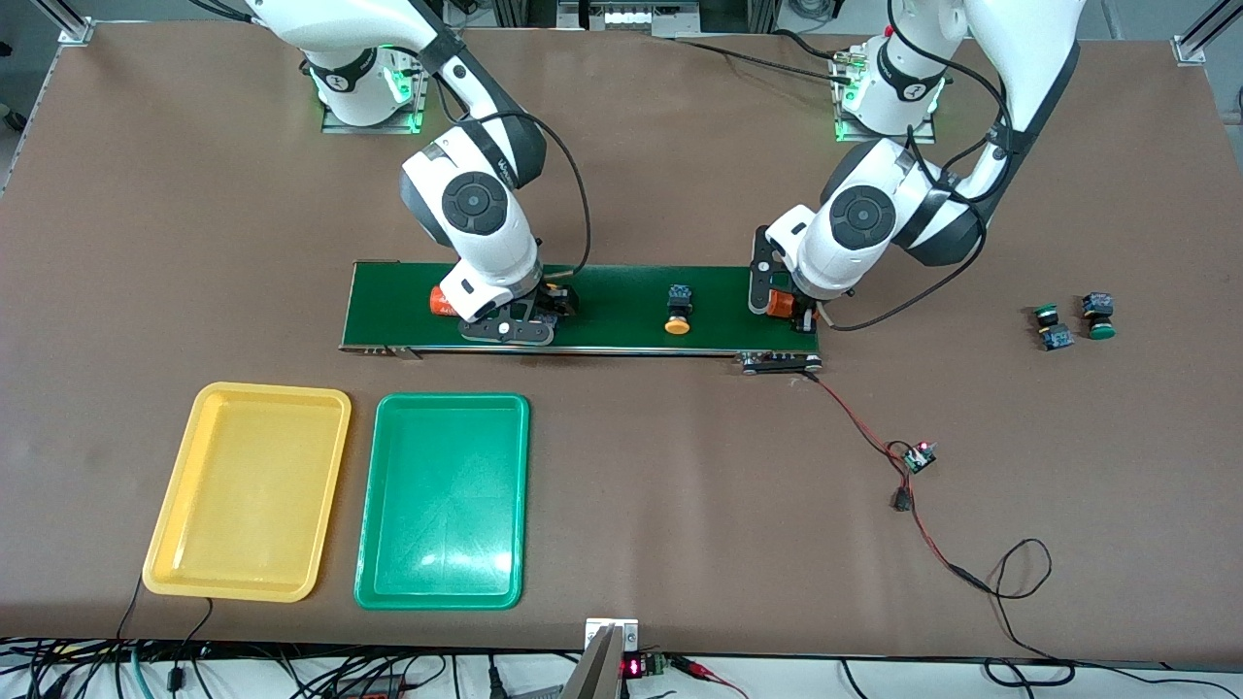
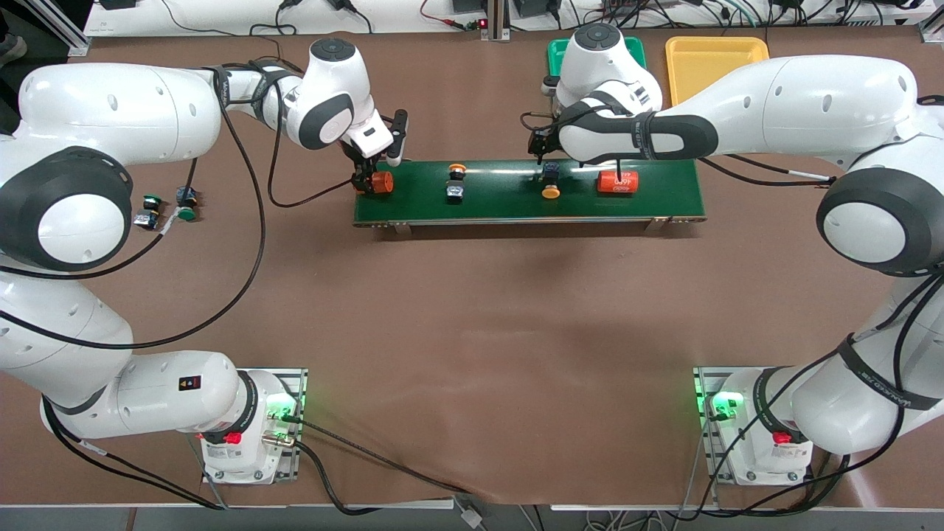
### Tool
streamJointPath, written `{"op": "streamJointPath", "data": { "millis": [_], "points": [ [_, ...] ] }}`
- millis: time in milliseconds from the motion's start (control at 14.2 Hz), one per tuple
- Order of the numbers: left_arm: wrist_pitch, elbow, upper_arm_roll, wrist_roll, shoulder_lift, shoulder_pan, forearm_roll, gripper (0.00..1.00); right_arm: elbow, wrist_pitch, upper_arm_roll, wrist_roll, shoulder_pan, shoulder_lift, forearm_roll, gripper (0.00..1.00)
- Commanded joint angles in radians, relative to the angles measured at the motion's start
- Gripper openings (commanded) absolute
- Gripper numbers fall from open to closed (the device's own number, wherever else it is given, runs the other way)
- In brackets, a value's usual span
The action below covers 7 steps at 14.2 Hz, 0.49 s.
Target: Sort buttons by color to trays
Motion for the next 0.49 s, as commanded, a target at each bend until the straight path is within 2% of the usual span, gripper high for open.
{"op": "streamJointPath", "data": {
  "millis": [0, 282, 423],
  "points": [
    [0.012, 0.001, 0.004, -0.046, 0.009, -0.001, 0.028, 1.00, 0.029, 0.006, -0.013, 0.027, 0.015, 0.023, -0.023, 1.00],
    [-0.003, 0.001, -0.016, -0.046, -0.011, -0.002, 0.028, 1.00, 0.035, 0.006, -0.016, 0.027, 0.015, 0.033, -0.021, 1.00],
    [-0.056, 0.008, -0.018, -0.043, -0.048, 0.004, 0.026, 1.00, 0.035, 0.008, -0.016, 0.027, 0.015, 0.039, -0.023, 1.00]
  ]
}}
